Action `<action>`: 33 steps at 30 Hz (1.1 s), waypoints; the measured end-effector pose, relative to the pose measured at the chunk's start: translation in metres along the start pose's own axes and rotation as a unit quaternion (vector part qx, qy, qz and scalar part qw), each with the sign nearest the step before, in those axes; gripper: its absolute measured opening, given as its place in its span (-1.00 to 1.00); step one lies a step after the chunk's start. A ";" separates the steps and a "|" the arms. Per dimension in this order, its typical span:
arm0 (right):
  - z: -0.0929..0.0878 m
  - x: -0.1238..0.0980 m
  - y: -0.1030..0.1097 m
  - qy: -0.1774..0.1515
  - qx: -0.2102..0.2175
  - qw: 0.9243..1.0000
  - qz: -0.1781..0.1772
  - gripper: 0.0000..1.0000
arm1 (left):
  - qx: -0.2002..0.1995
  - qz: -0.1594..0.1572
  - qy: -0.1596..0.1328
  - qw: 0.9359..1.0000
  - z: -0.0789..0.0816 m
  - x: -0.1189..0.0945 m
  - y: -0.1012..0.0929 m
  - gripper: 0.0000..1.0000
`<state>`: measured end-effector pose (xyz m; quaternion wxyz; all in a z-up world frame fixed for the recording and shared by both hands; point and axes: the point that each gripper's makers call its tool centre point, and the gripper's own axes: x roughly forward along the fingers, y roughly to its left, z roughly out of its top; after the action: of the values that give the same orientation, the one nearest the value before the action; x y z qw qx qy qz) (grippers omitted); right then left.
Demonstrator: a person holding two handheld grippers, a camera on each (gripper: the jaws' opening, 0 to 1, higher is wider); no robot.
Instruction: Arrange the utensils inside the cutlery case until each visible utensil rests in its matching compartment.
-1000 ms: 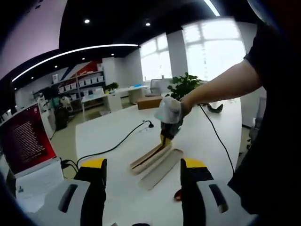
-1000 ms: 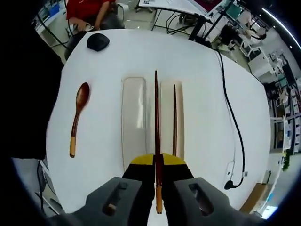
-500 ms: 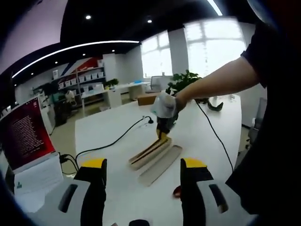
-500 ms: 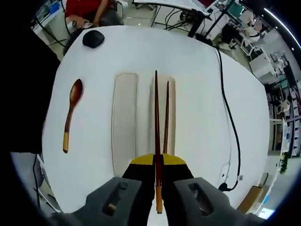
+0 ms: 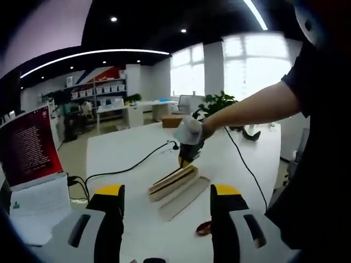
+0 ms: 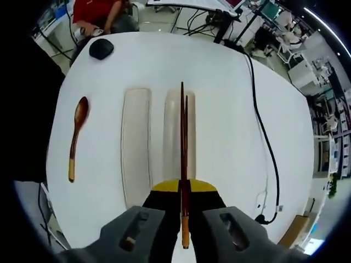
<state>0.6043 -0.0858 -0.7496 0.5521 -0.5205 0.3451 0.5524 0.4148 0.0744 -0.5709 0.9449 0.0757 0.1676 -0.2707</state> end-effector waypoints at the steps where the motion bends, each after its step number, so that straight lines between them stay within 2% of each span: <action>1: 0.000 0.002 0.000 0.000 0.001 1.000 -0.001 -1.00 | 0.000 0.000 0.002 1.000 -0.001 0.000 0.000 0.30; 11: 0.002 0.021 0.003 -0.010 0.030 0.999 0.018 -1.00 | -0.002 0.001 0.018 1.000 -0.009 0.006 0.004 0.30; 15: -0.001 0.030 0.004 -0.005 0.032 0.999 0.026 -1.00 | -0.009 0.000 0.015 1.000 -0.008 0.007 0.005 0.30; 23: -0.006 0.034 0.006 0.004 0.032 0.999 0.035 -1.00 | -0.010 0.001 0.024 1.000 -0.014 0.009 0.007 0.30; 26: -0.008 0.037 0.007 0.006 0.033 0.999 0.038 -1.00 | -0.010 0.001 0.022 1.000 -0.011 0.009 0.008 0.30; 33: -0.003 0.041 0.012 -0.001 0.037 0.998 0.051 -1.00 | -0.010 0.000 0.024 1.000 -0.011 0.011 0.010 0.29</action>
<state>0.5995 -0.0805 -0.7922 0.5423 -0.4805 0.3908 0.5677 0.4255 0.0801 -0.5846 0.9414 0.0724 0.1927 -0.2670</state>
